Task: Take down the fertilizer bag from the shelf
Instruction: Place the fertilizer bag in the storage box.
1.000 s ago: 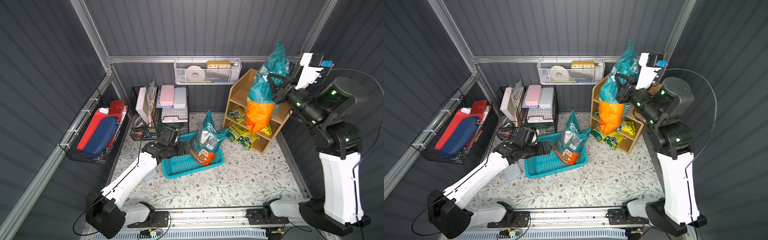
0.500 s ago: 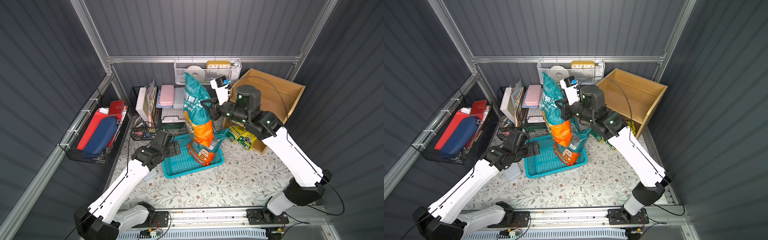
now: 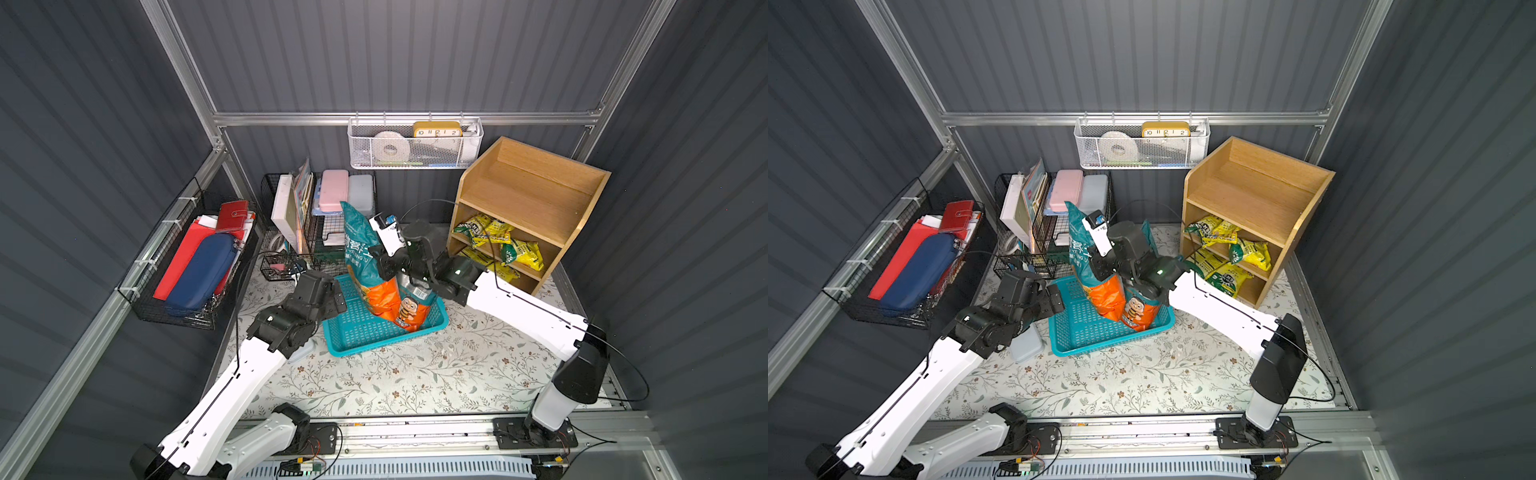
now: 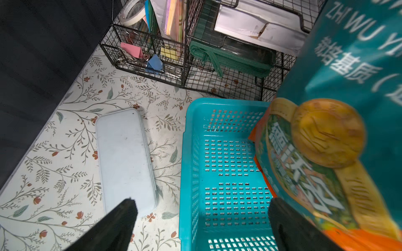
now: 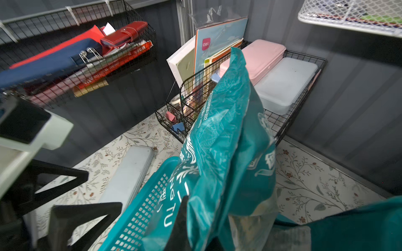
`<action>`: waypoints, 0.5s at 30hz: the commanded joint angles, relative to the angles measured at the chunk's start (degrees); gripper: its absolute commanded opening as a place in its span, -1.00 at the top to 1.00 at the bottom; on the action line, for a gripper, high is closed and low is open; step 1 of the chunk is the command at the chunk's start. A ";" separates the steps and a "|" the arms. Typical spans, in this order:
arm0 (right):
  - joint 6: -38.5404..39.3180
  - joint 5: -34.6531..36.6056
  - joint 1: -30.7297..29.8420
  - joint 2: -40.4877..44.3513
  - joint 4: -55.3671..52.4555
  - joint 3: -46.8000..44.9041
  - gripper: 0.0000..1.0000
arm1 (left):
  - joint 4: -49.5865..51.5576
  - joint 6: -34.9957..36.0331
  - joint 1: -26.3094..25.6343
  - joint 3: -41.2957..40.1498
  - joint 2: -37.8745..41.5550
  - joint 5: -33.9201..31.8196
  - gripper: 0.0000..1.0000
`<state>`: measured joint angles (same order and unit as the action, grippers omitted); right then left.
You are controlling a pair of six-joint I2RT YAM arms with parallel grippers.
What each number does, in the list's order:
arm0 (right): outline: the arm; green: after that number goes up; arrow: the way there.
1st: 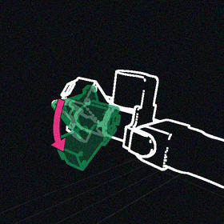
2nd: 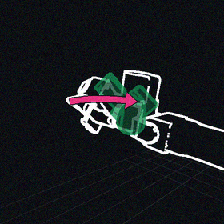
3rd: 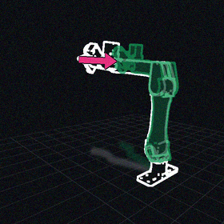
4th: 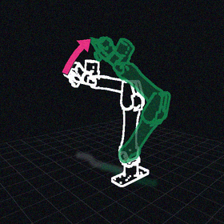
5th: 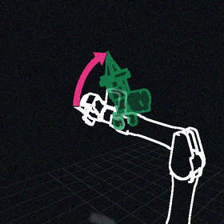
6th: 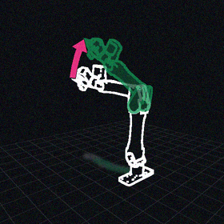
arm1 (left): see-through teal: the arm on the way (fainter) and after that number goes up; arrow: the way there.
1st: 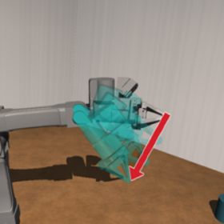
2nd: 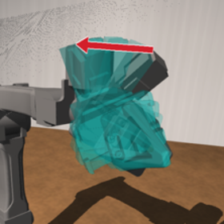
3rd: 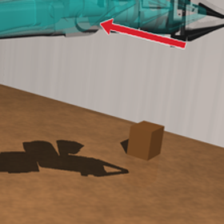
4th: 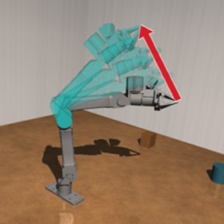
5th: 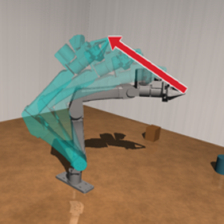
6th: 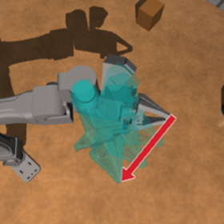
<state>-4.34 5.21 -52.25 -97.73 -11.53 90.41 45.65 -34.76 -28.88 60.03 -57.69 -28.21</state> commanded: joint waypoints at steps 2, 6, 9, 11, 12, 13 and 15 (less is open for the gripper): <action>3.43 10.80 -4.00 4.52 27.72 -10.33 1.00 | 1.42 -1.97 0.14 -1.51 0.56 1.13 -0.99; -2.32 16.26 -4.79 5.71 34.92 -22.23 1.00 | 0.33 -1.81 0.14 -1.67 0.33 1.55 -0.99; -5.28 20.83 -5.29 5.93 38.79 -28.66 1.00 | -0.30 -1.32 0.18 -0.74 -0.69 2.05 -0.99; -8.94 22.92 -5.58 6.44 40.66 -32.31 1.00 | -0.08 -1.18 0.14 -0.03 -1.44 2.28 -0.99; -11.94 24.33 -5.71 6.82 41.05 -34.00 1.00 | -0.03 -1.18 0.15 0.07 -1.82 2.39 -0.99; -14.92 26.16 -5.91 7.30 40.98 -35.50 1.00 | -0.11 -1.18 0.14 0.04 -2.05 2.45 -0.99; -18.02 29.02 -6.77 8.50 40.71 -37.49 1.00 | -0.38 -1.18 0.14 -0.04 -2.32 2.63 -0.99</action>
<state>-15.16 25.89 -58.48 -91.35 23.57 54.85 45.45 -35.64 -28.88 58.87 -59.68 -26.52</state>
